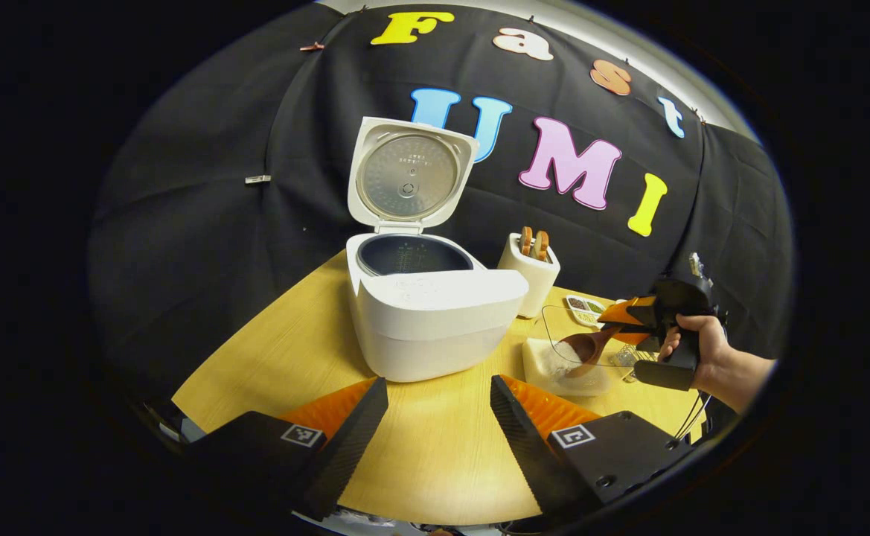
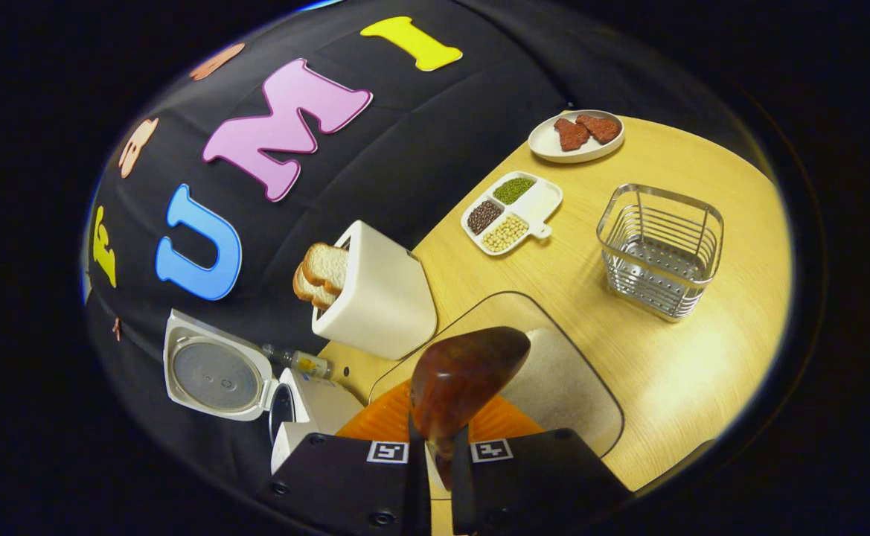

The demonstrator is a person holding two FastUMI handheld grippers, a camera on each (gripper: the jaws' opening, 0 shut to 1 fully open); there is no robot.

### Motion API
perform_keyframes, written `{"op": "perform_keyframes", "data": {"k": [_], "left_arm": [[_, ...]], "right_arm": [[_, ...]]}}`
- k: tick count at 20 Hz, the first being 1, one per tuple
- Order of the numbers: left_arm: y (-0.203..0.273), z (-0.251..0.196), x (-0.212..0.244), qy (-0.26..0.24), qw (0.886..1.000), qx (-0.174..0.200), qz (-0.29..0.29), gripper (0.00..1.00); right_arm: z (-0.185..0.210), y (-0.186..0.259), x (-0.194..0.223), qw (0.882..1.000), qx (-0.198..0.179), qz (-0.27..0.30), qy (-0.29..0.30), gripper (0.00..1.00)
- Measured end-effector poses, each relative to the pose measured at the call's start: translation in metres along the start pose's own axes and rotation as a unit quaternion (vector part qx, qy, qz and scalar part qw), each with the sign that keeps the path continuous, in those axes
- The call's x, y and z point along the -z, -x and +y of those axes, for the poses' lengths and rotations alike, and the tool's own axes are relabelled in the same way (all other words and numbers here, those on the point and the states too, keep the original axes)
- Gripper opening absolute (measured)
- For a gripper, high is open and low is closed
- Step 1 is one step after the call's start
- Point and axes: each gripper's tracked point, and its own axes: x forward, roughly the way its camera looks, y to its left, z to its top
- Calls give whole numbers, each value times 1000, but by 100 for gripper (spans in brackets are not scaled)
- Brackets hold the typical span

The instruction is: Close the left gripper, press the button to open the rice cooker; take a wooden spoon from the chopstick holder with the right hand, scoop a spoonful of rice and pour it into the rice cooker, then put the wooden spoon back into the chopstick holder.

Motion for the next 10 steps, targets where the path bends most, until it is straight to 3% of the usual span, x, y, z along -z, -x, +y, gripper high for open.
{"op": "perform_keyframes", "data": {"k": [10], "left_arm": [[16,-14,-2,-11,1000,7,-24,96]], "right_arm": [[9,39,-43,996,-3,-36,-85,15]]}}
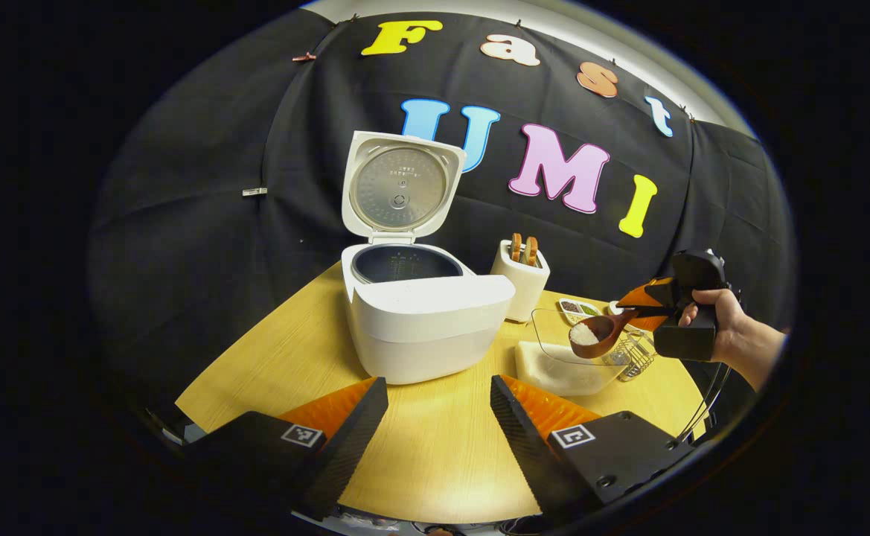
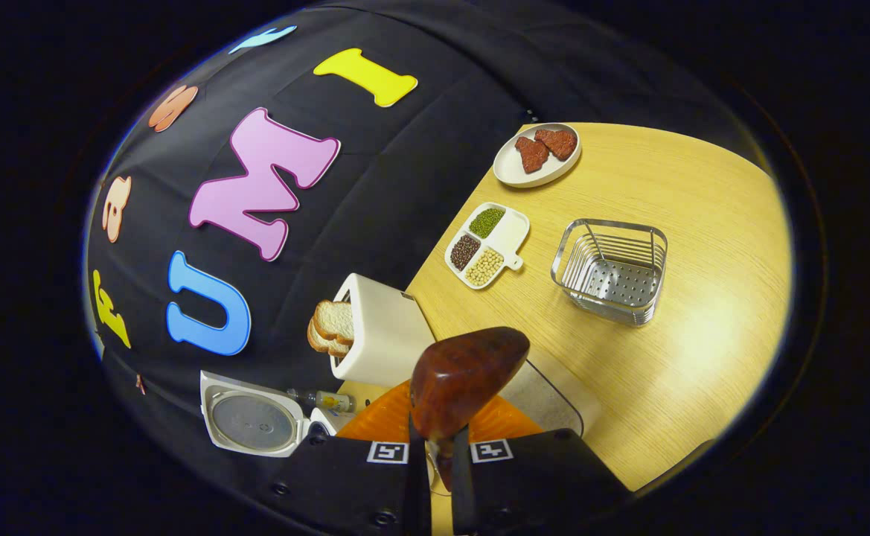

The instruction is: Close the left gripper, press the button to open the rice cooker; take a wooden spoon from the chopstick holder with the right hand, scoop a spoonful of rice and pour it into the rice cooker, then put the wooden spoon back into the chopstick holder.

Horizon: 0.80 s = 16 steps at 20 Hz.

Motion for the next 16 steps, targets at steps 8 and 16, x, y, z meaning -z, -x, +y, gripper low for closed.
{"op": "perform_keyframes", "data": {"k": [8,16], "left_arm": [[6,-2,2,14,1000,-4,-6,96],[8,16,4,34,999,-23,-8,96]], "right_arm": [[53,10,-5,997,-41,11,-57,15],[137,1,19,991,-95,47,-84,15]]}}
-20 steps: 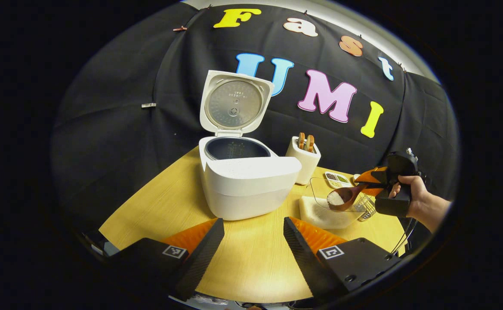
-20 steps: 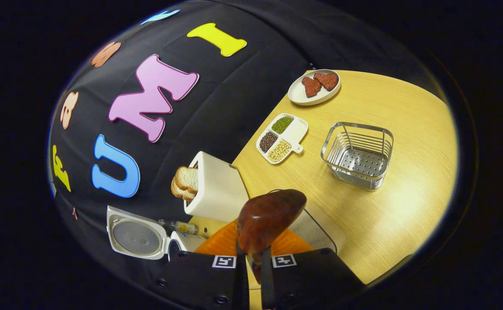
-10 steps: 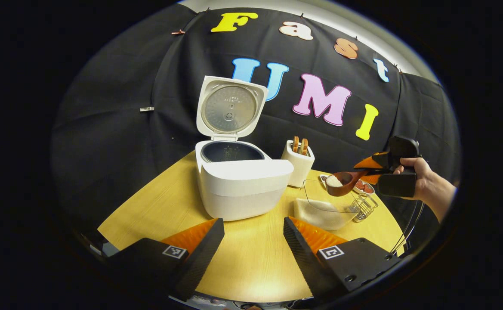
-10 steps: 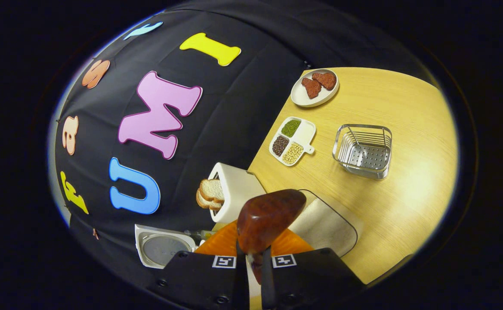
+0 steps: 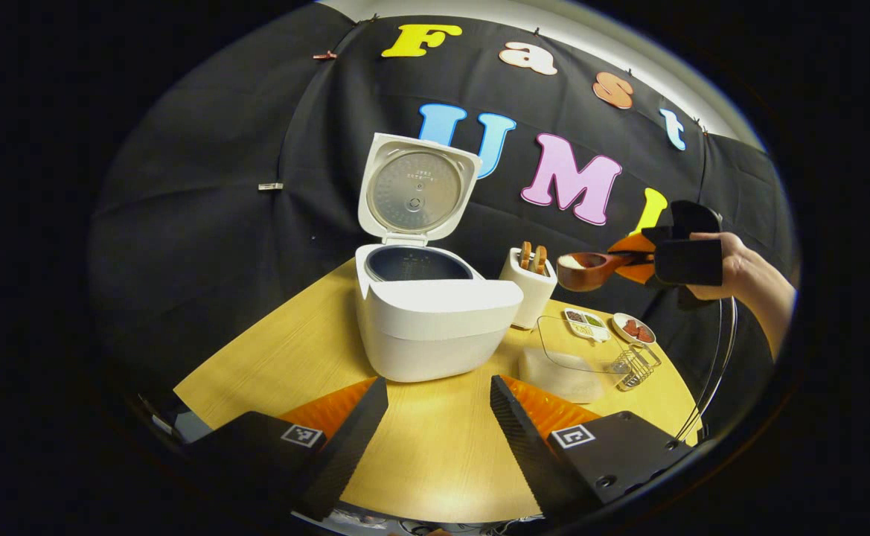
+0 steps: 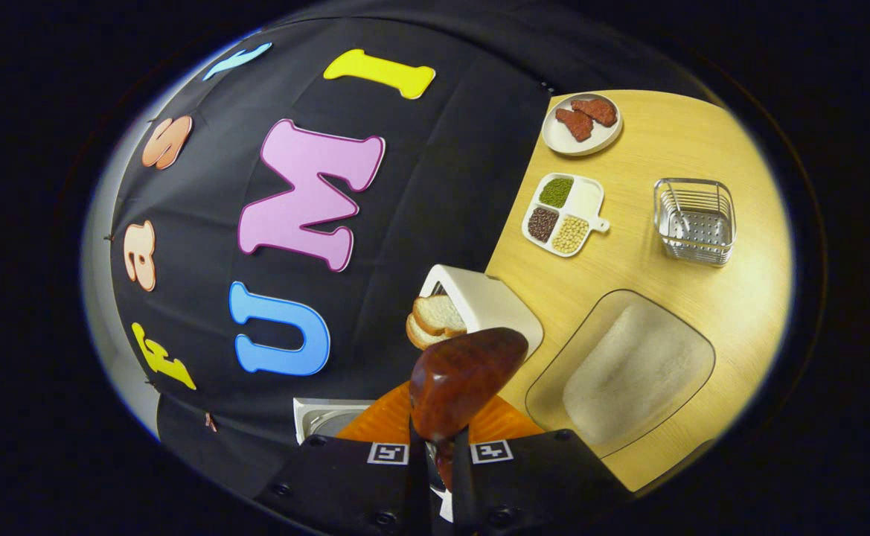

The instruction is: Close the left gripper, press the button to open the rice cooker; take a wooden spoon from the chopstick holder with the right hand, scoop a spoonful of rice and pour it into the rice cooker, then put the wooden spoon back into the chopstick holder.

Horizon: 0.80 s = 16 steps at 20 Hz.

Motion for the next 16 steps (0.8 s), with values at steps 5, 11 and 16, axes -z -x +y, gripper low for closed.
{"op": "perform_keyframes", "data": {"k": [5,11,16], "left_arm": [[-2,21,-3,10,1000,-18,-3,96],[-1,50,-8,19,999,-36,-6,96],[0,67,-1,43,998,-38,7,96]], "right_arm": [[45,-29,48,999,-23,35,4,16],[81,-69,117,996,-35,68,50,16],[112,-104,167,982,-61,53,173,15]]}}
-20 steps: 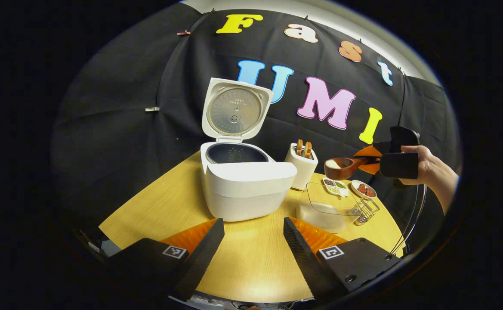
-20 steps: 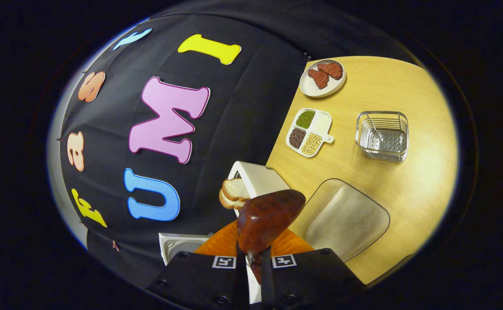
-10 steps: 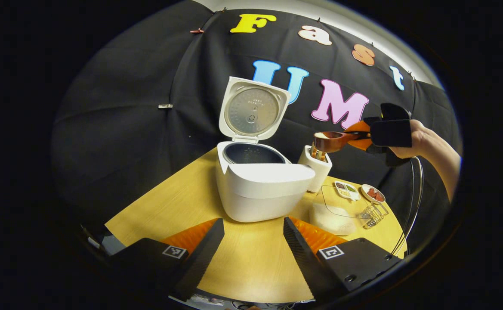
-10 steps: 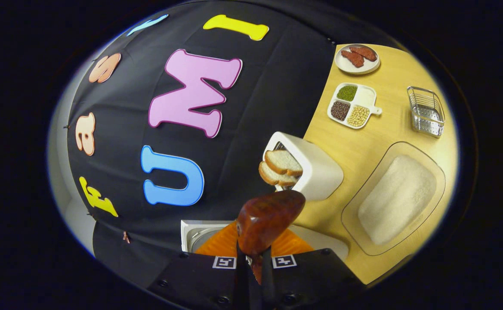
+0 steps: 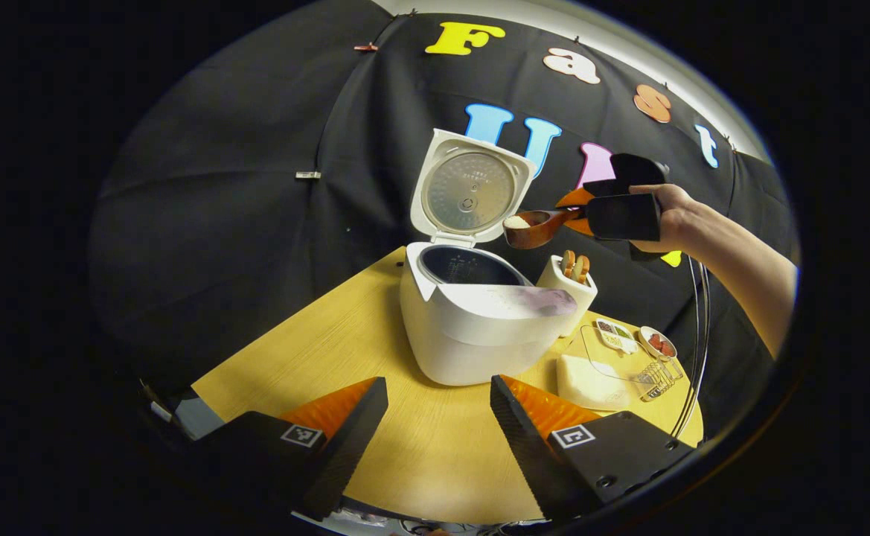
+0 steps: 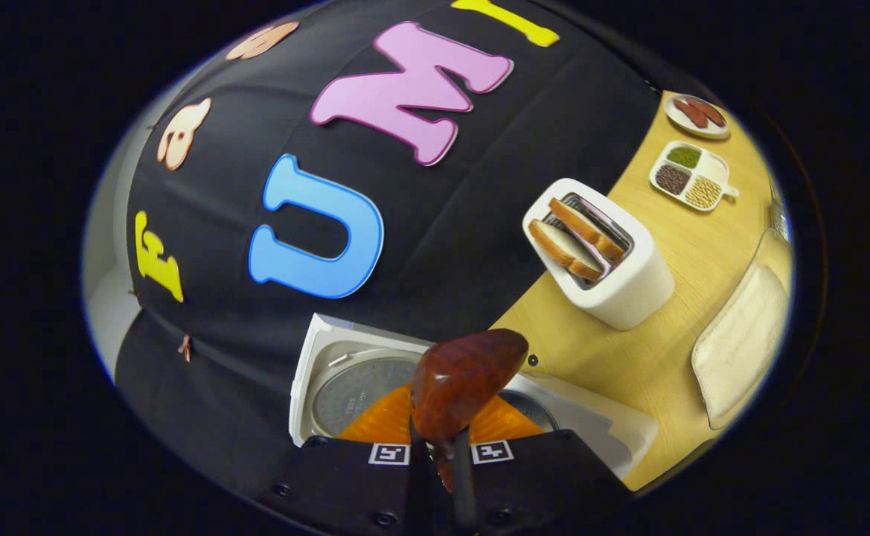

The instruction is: Close the left gripper, press the button to open the rice cooker; take a wooden spoon from the chopstick holder with the right hand, scoop a spoonful of rice and pour it into the rice cooker, then put the wooden spoon back into the chopstick holder.

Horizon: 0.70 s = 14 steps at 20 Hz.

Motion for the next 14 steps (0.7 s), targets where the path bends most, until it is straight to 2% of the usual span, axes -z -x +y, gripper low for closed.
{"op": "perform_keyframes", "data": {"k": [4,9,14], "left_arm": [[0,10,-4,1,1000,-5,-1,96],[-2,15,-11,5,1000,-8,-5,96],[-4,12,-6,-3,1000,-4,3,96]], "right_arm": [[11,-23,18,991,-11,-24,130,15],[4,-37,33,962,-16,-44,268,15],[12,-36,54,934,-51,-39,351,15]]}}
